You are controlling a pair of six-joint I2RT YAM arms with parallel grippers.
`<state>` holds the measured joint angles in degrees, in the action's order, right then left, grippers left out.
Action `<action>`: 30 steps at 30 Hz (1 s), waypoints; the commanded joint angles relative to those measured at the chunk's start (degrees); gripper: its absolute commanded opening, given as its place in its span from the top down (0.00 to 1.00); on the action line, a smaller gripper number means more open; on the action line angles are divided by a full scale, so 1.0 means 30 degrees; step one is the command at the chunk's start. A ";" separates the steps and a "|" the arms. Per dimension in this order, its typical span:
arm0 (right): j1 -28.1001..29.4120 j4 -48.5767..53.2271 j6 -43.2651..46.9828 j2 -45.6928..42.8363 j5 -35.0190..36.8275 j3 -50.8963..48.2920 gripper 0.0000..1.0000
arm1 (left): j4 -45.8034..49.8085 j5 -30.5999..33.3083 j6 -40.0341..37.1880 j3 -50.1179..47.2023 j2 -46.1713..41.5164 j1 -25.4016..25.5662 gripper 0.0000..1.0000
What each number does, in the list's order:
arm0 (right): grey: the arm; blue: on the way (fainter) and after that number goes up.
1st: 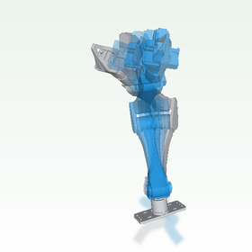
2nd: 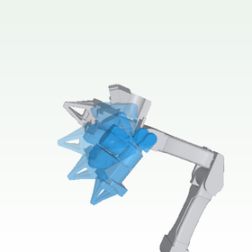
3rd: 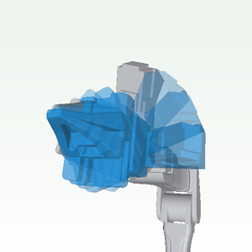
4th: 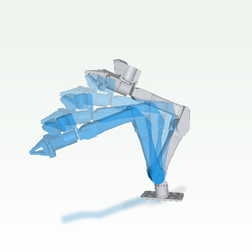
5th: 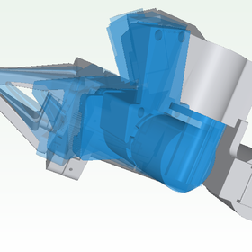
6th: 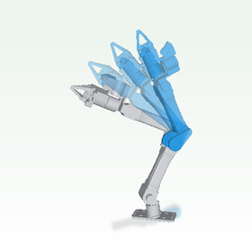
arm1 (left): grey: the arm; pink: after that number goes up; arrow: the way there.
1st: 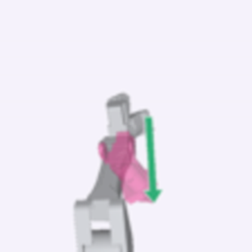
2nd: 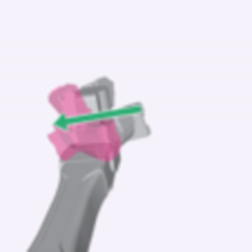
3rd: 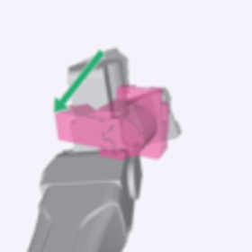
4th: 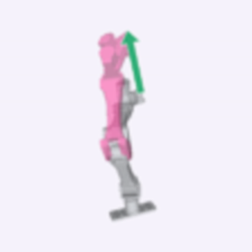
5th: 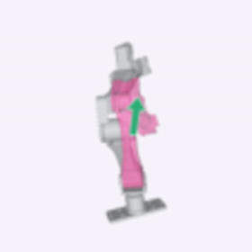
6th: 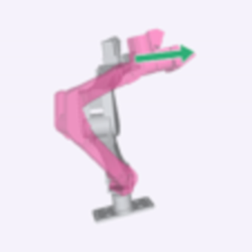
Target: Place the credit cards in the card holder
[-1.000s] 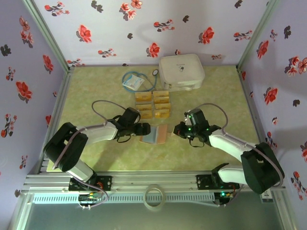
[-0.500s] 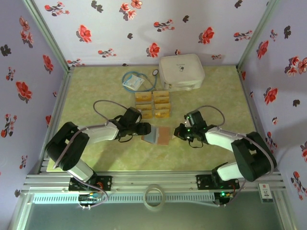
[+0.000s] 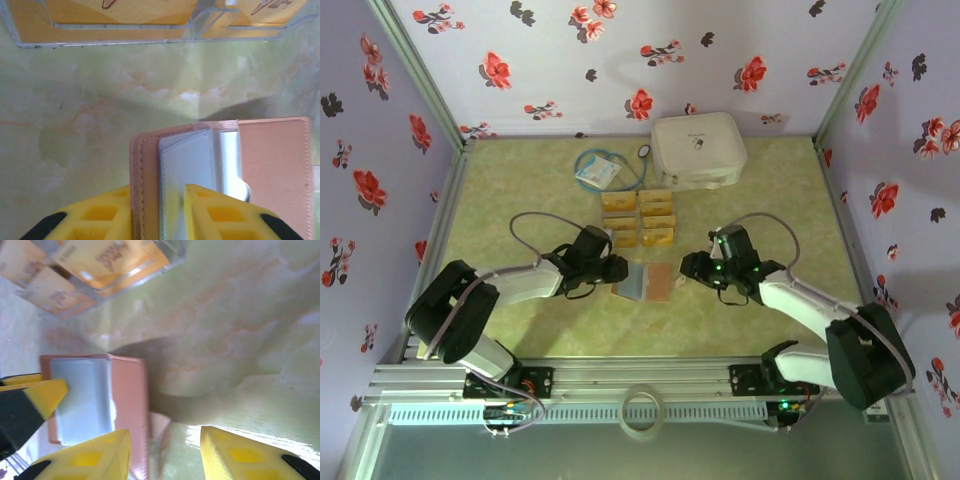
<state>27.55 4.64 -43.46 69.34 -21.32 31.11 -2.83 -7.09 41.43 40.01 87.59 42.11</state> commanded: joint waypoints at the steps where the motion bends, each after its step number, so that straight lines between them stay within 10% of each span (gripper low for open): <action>1: 0.0633 0.1472 0.0329 -0.0711 0.0576 0.1030 0.60 | 0.0367 0.0629 -0.0073 -0.0171 -0.0857 0.0120 0.72; 12: 0.3878 -0.1144 -0.0288 0.3263 0.0926 0.2462 0.72 | 0.0493 0.0927 -0.0017 -0.0348 -0.1231 0.0126 0.72; 30: 0.3941 -0.4587 -0.0747 0.7586 0.1251 0.0711 0.82 | -0.1438 0.0255 0.0690 -0.1230 -0.2310 0.0115 0.74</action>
<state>39.11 -9.10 -44.86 90.45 -19.07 34.85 -5.17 -5.61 42.54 37.30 80.97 42.11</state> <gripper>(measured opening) 0.181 0.263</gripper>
